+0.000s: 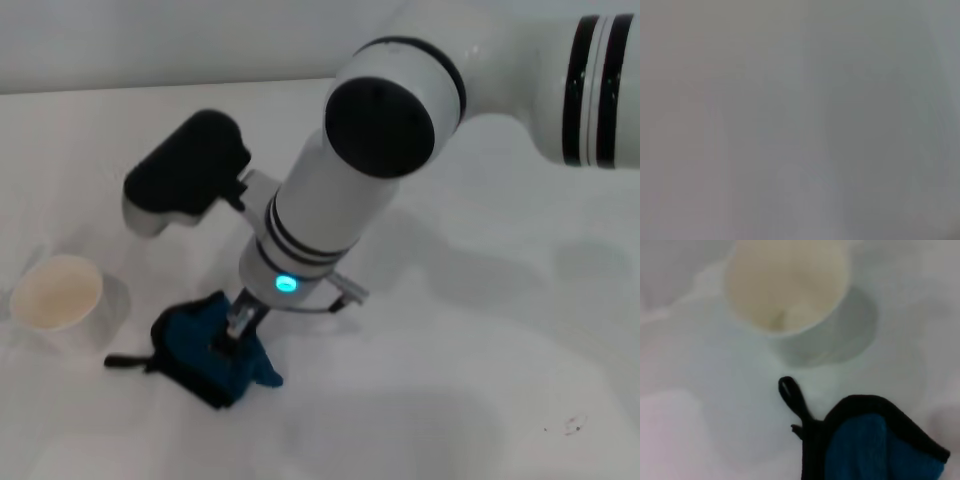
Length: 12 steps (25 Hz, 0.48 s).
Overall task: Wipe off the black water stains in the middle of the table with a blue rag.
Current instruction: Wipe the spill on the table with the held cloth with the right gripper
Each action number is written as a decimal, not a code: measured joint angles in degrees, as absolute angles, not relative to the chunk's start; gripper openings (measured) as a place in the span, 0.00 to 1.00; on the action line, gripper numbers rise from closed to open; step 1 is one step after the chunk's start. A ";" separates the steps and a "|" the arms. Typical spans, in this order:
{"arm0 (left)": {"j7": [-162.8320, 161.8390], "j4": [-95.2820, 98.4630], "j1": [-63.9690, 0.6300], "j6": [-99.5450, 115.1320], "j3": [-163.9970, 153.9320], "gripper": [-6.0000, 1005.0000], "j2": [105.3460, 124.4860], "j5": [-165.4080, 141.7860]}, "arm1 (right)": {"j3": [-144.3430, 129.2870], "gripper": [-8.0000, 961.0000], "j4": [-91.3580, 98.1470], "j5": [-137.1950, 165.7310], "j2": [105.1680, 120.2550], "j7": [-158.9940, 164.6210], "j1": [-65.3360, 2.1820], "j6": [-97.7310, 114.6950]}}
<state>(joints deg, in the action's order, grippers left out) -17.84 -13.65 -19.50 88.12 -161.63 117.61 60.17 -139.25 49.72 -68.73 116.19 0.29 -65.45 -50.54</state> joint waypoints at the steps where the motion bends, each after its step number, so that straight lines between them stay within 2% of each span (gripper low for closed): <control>1: -17.84 -13.65 -19.46 88.09 -161.62 0.88 117.63 60.35 | -138.33 0.05 49.17 -67.79 116.19 0.37 -65.48 -50.49; 12: -17.84 -13.63 -18.98 88.06 -161.54 0.88 117.57 61.20 | -131.52 0.05 40.53 -59.81 116.19 0.85 -65.37 -50.64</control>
